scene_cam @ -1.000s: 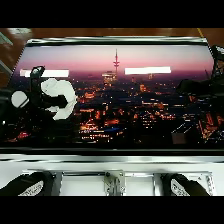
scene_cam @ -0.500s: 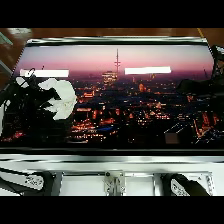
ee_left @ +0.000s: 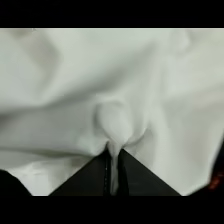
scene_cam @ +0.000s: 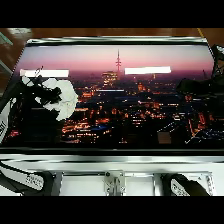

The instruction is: Fold the shirts.

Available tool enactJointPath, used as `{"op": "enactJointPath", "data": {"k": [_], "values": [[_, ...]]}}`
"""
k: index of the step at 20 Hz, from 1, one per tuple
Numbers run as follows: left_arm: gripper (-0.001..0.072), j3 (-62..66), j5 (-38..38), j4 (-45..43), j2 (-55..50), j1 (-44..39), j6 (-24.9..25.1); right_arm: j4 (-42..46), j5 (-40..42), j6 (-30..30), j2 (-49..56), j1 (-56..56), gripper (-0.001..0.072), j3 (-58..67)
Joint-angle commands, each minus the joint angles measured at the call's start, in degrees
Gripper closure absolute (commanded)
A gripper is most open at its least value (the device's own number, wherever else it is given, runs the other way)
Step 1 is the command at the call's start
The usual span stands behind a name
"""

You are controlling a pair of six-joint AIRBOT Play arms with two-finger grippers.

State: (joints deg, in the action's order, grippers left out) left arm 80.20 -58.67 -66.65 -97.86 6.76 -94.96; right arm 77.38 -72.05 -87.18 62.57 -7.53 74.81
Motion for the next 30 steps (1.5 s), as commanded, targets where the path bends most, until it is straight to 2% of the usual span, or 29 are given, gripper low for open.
{"op": "enactJointPath", "data": {"k": [1, 4, 6, 8, 11, 14, 17, 19, 20, 24, 26, 27, 28, 29, 30], "values": [[0.0676, 4.59, -2.34, 0.85, 7.87, -5.03, 7.23, -4.79, -0.11, 0.48, 0.0, 0.0, 0.002, 0.07], [0.0676, 9.75, -1.79, 0.9, 22.03, -13.38, 7.93, -11.37, -1.03, 3.93, -0.76, 0.02, 0.002, 0.13], [0.0676, 13.75, 0.04, 0.87, 30.99, -18.64, 6.56, -14.45, -0.24, 6.69, -3.72, 0.0, 0.002, 0.15], [0.0676, 17.0, 2.34, 0.9, 38.32, -23.1, 3.45, -14.51, 1.16, 7.34, -8.57, 0.0, 0.0019, 0.26], [0.0676, 17.88, 3.56, 0.11, 45.59, -28.76, 3.15, -14.08, 2.78, 7.41, -16.92, 0.0, 0.002, 0.24], [0.0676, 16.52, -2.86, -1.38, 46.27, -31.36, 0.35, -13.81, 0.02, 6.75, -22.53, 0.0, 0.002, 0.24], [0.0675, 6.86, -2.91, -1.27, 45.44, -36.74, -0.39, -13.86, -11.17, 4.87, -22.32, 0.02, 0.0019, -0.87], [0.0675, -2.69, -2.58, -1.29, 44.37, -40.15, -2.75, -13.9, -14.19, 4.87, -21.9, 0.02, 0.002, -5.84], [0.0675, -7.8, -0.9, -1.27, 43.91, -41.59, -4.39, -13.94, -13.64, 4.87, -21.9, 0.02, 0.002, -9.9], [0.0675, -25.38, 13.73, -1.25, 41.81, -45.31, -11.52, -16.92, -6.67, 4.72, -21.9, 0.02, 0.002, -29.07], [0.0672, -27.87, 13.2, -1.31, 40.0, -43.76, -11.82, -19.32, -2.08, 4.72, -21.9, 0.02, 0.002, -35.93], [0.0565, -27.82, 11.58, -1.29, 39.63, -41.92, -11.82, -19.78, -0.35, 4.74, -21.9, 0.02, 0.002, -37.86], [0.0274, -27.52, 9.79, -1.01, 39.89, -39.3, -11.87, -19.85, 1.01, 4.76, -21.9, 0.02, 0.002, -38.95], [0.0065, -26.45, 6.27, -0.87, 40.37, -35.6, -11.85, -19.74, 1.99, 4.79, -21.9, 0.0, 0.002, -39.1], [0.0058, -24.94, 1.49, -0.87, 40.92, -31.63, -10.82, -19.93, 3.41, 4.74, -21.9, 0.0, 0.002, -39.1]]}}
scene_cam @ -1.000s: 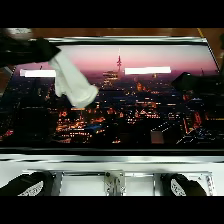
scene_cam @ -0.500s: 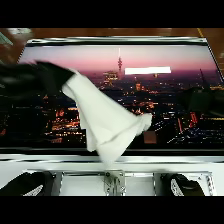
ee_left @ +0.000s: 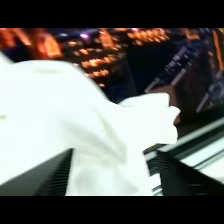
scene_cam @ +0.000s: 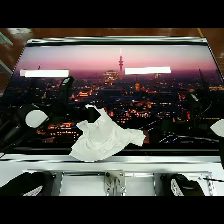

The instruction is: Fold the shirts.

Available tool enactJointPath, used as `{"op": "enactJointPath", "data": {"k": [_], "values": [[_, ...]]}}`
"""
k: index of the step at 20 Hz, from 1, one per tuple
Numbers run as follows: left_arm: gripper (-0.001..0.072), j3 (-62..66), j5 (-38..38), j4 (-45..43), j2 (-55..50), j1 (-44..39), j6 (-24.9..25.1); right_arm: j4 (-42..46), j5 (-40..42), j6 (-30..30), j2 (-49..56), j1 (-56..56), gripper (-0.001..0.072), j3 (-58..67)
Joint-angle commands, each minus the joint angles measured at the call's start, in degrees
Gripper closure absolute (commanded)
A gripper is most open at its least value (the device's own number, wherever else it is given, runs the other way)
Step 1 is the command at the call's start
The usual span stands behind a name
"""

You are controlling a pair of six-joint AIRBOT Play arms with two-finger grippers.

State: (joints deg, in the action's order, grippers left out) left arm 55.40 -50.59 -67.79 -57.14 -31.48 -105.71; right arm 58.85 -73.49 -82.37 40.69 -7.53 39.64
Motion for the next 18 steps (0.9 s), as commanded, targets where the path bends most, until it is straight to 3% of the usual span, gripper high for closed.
{"op": "enactJointPath", "data": {"k": [1, 2, 4, 7, 10, 13, 18], "values": [[0.0059, 1.33, -12.61, 0.07, 0.96, 10.95, 4.52, -1.4, 6.45, -0.46, -0.02, 0.0, 0.002, -3.93], [0.0059, 1.99, -18.51, -1.07, 1.75, 14.95, 7.98, -1.36, 8.04, -0.9, -0.02, 0.0, 0.002, -3.93], [0.0059, 0.74, -30.32, -6.08, 3.8, 23.08, 9.25, -1.33, 9.79, -1.01, -0.02, 0.0, 0.002, -3.93], [0.0059, -8.28, -35.04, -5.92, 10.05, 31.17, 12.24, 0.35, 10.54, -0.96, 0.0, 0.0, 0.002, -3.93], [0.0052, -21.62, -32.2, -1.53, 13.75, 34.1, 12.02, 1.4, 10.47, -0.96, 2.91, 0.02, 0.002, -3.93], [0.0053, -32.85, -22.67, 7.1, 13.38, 33.88, 12.04, -0.07, 9.64, -0.61, 9.94, 0.0, 0.002, -3.93], [0.0054, -39.1, -9.07, 16.52, 11.89, 30.75, 12.04, -4.35, 8.55, 2.67, 19.8, 0.02, 0.002, -3.93]]}}
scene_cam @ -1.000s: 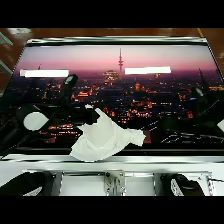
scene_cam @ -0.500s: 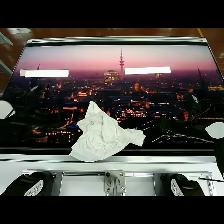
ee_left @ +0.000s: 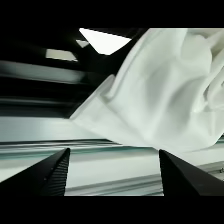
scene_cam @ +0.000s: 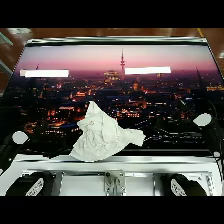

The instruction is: Fold the shirts.

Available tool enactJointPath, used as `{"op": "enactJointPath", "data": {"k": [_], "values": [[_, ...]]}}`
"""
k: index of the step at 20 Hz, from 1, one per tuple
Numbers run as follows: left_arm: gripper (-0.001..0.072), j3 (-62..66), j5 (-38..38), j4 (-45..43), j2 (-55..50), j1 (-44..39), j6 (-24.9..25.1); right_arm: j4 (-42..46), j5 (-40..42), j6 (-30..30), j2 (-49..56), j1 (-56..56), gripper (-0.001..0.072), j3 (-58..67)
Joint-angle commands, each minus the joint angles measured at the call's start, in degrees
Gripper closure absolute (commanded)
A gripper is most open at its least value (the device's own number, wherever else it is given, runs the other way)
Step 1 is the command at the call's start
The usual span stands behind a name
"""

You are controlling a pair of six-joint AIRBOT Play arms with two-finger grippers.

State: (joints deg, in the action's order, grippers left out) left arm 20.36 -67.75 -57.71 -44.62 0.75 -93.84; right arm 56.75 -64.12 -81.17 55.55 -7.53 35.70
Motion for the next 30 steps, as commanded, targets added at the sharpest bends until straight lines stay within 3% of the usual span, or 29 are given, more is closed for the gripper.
{"op": "enactJointPath", "data": {"k": [1, 4, 6, 8, 12, 13, 15, 17, 18, 20, 22, 26, 30], "values": [[0.0054, -4.07, 9.51, 6.75, -1.55, -2.84, 0.15, -2.58, -0.83, 1.55, 6.49, 0.02, 0.002, 0.0], [0.0082, -4.07, 12.83, 7.08, -6.51, -6.99, -0.04, -2.93, -0.85, 1.68, 10.27, 0.02, 0.002, 0.0], [0.021, -4.04, 16.79, 9.01, -9.27, -9.77, 0.44, -4.59, -1.27, 1.99, 12.41, 0.02, 0.002, 0.0], [0.0409, -4.02, 20.11, 10.27, -10.4, -12.31, 0.37, -5.9, -0.96, 2.32, 14.14, 1.2, 0.0019, 0.0], [0.0644, -4.02, 21.73, 10.29, -11.3, -13.64, 0.39, -5.84, 2.78, 2.1, 18.43, 6.88, 0.002, 0.0], [0.0673, -4.02, 21.73, 10.29, -11.28, -13.64, 0.39, -5.9, 3.69, 1.6, 19.78, 8.28, 0.002, 0.0], [0.0674, -3.72, 21.68, 10.25, -11.23, -13.64, 0.76, -5.97, 4.52, 0.7, 22.16, 10.29, 0.002, 0.0], [0.0674, -1.62, 21.05, 10.19, -10.45, -13.62, 6.45, -5.95, 4.68, -0.28, 23.63, 11.65, 0.0021, 0.0], [0.0675, -0.15, 20.83, 10.12, -9.9, -13.53, 6.91, -6.19, 4.9, -0.76, 23.69, 11.69, 0.0072, 0.0], [0.0675, 3.78, 21.09, 9.64, -8.5, -13.53, 6.91, -7.39, 5.57, -0.96, 23.63, 11.63, 0.049, 0.0], [0.0675, 8.09, 21.18, 8.07, -7.3, -13.53, 7.15, -8.37, 6.34, -1.05, 23.63, 11.63, 0.0654, 0.02], [0.0676, 19.87, 21.14, 3.3, -4.0, -13.51, 7.48, -6.75, 1.2, 4.02, 19.3, 11.37, 0.0657, 5.38], [0.0676, 40.35, 20.63, -3.26, 2.08, -13.51, 9.42, -0.44, -4.42, 4.39, 3.67, 8.0, 0.0657, 22.47]]}}
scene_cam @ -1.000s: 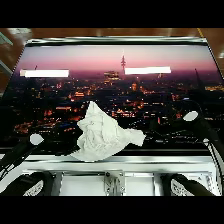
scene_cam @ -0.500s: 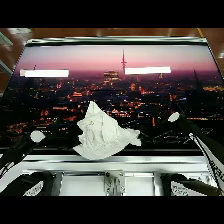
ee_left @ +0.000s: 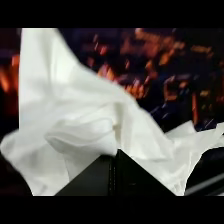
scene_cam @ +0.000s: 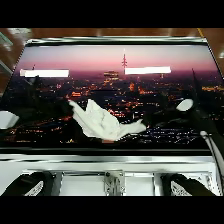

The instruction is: Fold the shirts.

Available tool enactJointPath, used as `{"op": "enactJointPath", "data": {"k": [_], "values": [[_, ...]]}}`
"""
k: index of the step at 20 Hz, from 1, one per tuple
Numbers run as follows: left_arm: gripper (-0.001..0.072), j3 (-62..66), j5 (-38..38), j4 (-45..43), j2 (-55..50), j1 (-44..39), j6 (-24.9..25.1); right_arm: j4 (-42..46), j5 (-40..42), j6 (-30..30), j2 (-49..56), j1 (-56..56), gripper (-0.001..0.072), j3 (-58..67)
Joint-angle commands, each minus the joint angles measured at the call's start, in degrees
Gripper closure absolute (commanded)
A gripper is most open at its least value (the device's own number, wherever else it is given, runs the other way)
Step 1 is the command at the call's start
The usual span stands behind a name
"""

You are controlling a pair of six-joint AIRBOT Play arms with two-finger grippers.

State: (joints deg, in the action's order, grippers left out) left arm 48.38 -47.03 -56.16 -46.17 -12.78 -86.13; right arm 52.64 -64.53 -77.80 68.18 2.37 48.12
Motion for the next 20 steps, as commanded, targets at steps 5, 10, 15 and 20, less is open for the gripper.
{"op": "enactJointPath", "data": {"k": [5, 10, 15, 20], "values": [[0.0676, 40.13, 1.03, -7.26, 9.29, 0.0, 0.9, 9.62, -0.39, 0.98, -26.6, -3.39, 0.0657, 36.98], [0.0675, 45.66, -0.02, -5.57, 12.83, 0.0, 0.37, 10.21, 6.91, -0.11, -33.07, -3.39, 0.0657, 49.88], [0.0675, 45.66, -2.8, -7.48, 14.34, 0.02, 0.37, 14.84, 5.42, -1.9, -32.81, -3.39, 0.0657, 52.28], [0.0676, 40.09, -22.32, -22.05, 14.1, 0.02, -8.04, 17.03, 6.4, -1.62, -27.23, -3.39, 0.0657, 52.28]]}}
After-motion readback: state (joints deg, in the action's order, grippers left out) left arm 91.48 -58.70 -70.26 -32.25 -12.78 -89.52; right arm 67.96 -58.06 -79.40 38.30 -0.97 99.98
